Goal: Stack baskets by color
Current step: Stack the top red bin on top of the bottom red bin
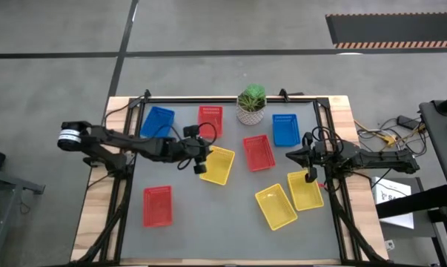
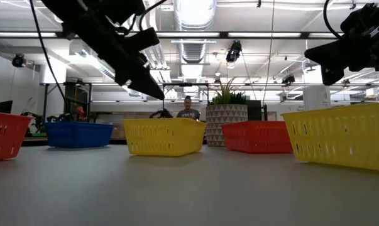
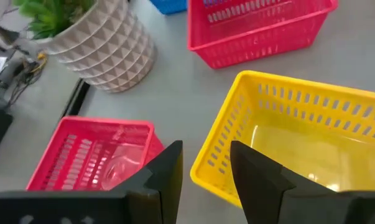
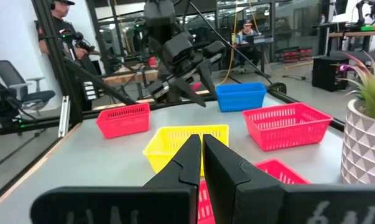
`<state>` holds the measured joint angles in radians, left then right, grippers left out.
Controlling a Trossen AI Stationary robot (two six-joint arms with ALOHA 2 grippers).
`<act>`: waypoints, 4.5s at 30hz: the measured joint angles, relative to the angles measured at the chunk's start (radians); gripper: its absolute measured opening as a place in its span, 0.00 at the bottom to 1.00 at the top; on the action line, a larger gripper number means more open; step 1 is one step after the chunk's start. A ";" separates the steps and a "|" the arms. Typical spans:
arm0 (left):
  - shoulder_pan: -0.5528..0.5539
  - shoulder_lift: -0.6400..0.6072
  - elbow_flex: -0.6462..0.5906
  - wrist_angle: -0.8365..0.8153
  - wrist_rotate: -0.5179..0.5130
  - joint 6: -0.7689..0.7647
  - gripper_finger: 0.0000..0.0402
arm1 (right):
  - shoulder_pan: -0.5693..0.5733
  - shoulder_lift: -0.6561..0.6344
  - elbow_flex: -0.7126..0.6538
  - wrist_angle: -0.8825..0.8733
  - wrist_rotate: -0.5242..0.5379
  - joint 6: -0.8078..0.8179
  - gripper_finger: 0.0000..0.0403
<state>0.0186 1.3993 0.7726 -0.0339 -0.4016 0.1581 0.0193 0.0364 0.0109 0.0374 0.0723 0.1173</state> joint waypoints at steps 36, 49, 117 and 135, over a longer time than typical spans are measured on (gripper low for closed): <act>0.216 0.409 0.526 -0.351 0.001 -0.678 0.29 | 0.000 0.011 0.000 -0.008 0.007 -0.031 0.02; 0.239 0.461 0.527 -0.340 0.010 -0.703 0.29 | 0.000 0.011 0.000 -0.009 0.008 -0.063 0.02; -0.458 0.073 0.653 -0.779 -0.039 -1.287 0.00 | 0.000 0.011 0.000 -0.002 0.042 -0.155 0.02; -0.908 0.121 0.832 -1.151 0.422 -2.273 0.00 | 0.000 0.011 0.000 0.054 0.096 -0.212 0.02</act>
<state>-0.8899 1.5203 1.6048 -1.1849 0.0200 -2.1150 0.0189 0.0475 0.0113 0.0910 0.1680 -0.0949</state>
